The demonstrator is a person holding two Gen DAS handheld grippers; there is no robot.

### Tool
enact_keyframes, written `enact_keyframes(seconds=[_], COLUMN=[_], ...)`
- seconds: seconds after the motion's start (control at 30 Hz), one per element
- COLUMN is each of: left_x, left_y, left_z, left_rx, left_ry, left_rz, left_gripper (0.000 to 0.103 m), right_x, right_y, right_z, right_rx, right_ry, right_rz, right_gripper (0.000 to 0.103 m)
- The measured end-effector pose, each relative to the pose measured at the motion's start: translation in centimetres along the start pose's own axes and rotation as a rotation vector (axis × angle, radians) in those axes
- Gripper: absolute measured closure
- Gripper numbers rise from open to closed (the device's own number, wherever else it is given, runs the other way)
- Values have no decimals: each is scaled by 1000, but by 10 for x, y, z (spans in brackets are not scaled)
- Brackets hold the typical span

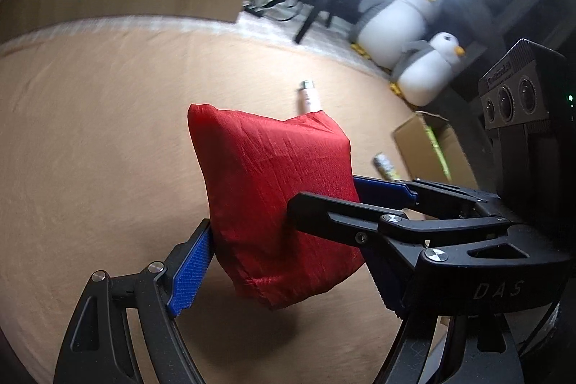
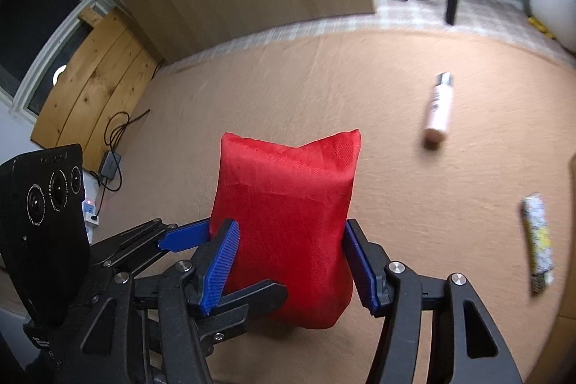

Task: Organize objects
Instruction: 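Carry the red pouch with both tools into the box and release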

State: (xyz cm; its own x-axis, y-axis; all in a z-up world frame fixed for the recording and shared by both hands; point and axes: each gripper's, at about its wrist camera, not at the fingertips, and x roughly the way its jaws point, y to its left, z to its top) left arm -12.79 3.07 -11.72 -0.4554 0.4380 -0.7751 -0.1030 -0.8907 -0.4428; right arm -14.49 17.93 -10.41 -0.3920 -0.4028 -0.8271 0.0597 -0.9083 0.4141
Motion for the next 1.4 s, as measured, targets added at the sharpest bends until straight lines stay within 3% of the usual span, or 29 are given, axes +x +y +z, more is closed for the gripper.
enact_keyframes(seconds=[0.43,0.93,1.4], left_x=[29,107,167], left_y=[-125,-264,-319], left_z=[24,49,54], left_rx=[165,302,340], left_ry=[1,42,88], left_rz=[-109,-211,-218], left_gripper=[21,21,21], right_x=[-100,-187,-206], right_y=[-66,-174,-252], right_z=[-22,-45,-57], right_rx=[78,195,296], right_ry=[-137,-260,-279], right_rz=[-93,-232,-261], right_gripper=[47,47,47])
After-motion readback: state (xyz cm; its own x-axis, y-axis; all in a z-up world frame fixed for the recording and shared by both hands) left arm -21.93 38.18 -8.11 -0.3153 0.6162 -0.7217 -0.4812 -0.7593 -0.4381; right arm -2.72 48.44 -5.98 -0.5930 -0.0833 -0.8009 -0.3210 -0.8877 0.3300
